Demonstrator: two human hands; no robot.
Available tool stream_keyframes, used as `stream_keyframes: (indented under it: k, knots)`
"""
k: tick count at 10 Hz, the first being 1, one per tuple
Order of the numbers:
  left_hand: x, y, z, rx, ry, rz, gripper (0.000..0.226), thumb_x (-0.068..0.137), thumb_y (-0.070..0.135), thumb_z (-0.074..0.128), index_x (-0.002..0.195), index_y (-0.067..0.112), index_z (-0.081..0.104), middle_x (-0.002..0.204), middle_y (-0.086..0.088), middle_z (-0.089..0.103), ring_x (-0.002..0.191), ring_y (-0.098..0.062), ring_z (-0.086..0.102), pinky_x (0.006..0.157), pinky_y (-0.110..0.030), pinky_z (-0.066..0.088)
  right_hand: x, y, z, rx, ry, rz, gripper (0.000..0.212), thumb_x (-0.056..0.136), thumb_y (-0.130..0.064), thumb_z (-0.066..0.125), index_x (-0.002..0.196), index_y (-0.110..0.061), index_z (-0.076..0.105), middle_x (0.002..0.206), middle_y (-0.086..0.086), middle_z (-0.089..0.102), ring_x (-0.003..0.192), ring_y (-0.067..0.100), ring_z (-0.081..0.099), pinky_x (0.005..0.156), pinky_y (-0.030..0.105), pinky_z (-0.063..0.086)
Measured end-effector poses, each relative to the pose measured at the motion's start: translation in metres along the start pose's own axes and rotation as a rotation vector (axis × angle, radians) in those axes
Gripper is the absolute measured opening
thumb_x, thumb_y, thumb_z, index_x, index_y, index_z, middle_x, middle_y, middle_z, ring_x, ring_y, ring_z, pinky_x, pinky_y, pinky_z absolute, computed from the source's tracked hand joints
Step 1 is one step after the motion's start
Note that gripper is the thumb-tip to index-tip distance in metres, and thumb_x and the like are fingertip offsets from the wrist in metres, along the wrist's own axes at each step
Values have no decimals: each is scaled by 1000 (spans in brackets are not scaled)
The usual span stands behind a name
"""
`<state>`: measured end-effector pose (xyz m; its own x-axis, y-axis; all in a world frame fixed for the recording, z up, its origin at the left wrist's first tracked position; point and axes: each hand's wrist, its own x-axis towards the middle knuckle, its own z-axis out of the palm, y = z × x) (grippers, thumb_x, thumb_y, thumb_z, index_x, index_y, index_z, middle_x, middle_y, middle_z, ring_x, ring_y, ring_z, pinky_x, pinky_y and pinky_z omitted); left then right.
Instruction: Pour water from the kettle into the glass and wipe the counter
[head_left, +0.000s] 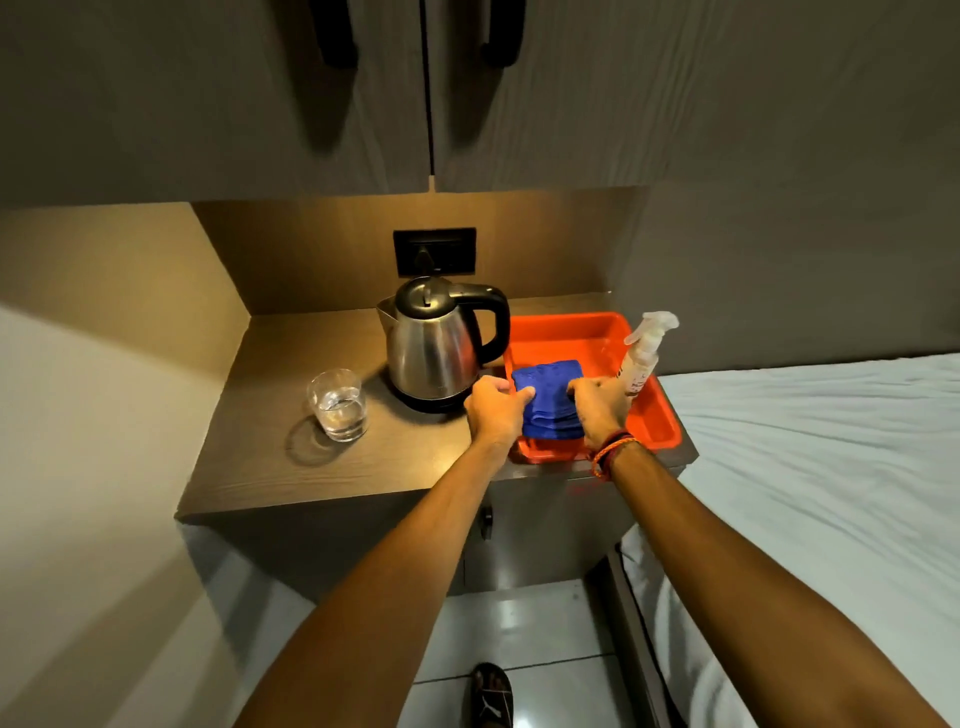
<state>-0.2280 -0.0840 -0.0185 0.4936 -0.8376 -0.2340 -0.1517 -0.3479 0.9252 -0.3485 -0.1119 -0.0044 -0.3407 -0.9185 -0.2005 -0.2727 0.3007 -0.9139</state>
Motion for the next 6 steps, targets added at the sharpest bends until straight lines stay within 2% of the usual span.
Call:
stream_keyframes:
  k: [1, 2, 3, 4, 5, 6]
  knots:
    - [7, -6, 17, 320, -60, 93, 29, 84, 29, 74, 100, 7, 64, 103, -13, 69, 94, -31, 66, 76, -37, 53, 18, 18, -10, -230, -74, 7, 29, 72, 0, 69, 51, -9, 51, 63, 10, 55, 64, 24, 52, 56, 37, 45]
    - [10, -12, 31, 668, -87, 285, 29, 90, 27, 68, 104, 3, 60, 105, -20, 65, 101, -38, 61, 78, -43, 49, 28, 29, -9, -489, -180, -37, 12, 72, -3, 72, 73, -2, 60, 76, 14, 58, 69, 25, 52, 50, 29, 36]
    - [9, -20, 43, 954, -16, 461, 32, 88, 16, 68, 115, 4, 57, 119, -15, 53, 108, -34, 54, 86, -41, 48, 32, 35, -12, -707, -240, -111, 23, 77, -9, 72, 96, -2, 62, 99, 19, 65, 88, 34, 64, 62, 32, 43]
    - [1, -20, 37, 964, 38, 437, 45, 82, 19, 77, 118, 8, 52, 118, -12, 51, 107, -29, 55, 85, -39, 49, 22, 29, -16, -865, -207, -202, 29, 83, -17, 71, 107, -5, 61, 110, 18, 65, 102, 38, 64, 67, 36, 46]
    - [-7, -10, 14, 862, 53, 460, 55, 79, 30, 80, 121, 10, 50, 123, -11, 51, 111, -30, 54, 89, -43, 49, 4, 19, -19, -908, -122, -326, 23, 88, -21, 63, 105, -5, 62, 110, 17, 66, 100, 38, 65, 70, 39, 51]
    - [-16, 4, -17, 779, 151, 526, 41, 82, 29, 75, 112, 14, 53, 116, -8, 53, 107, -28, 54, 86, -42, 48, -13, 5, -23, -831, -83, -482, 14, 87, -14, 54, 93, -5, 63, 101, 18, 67, 93, 37, 64, 68, 38, 49]
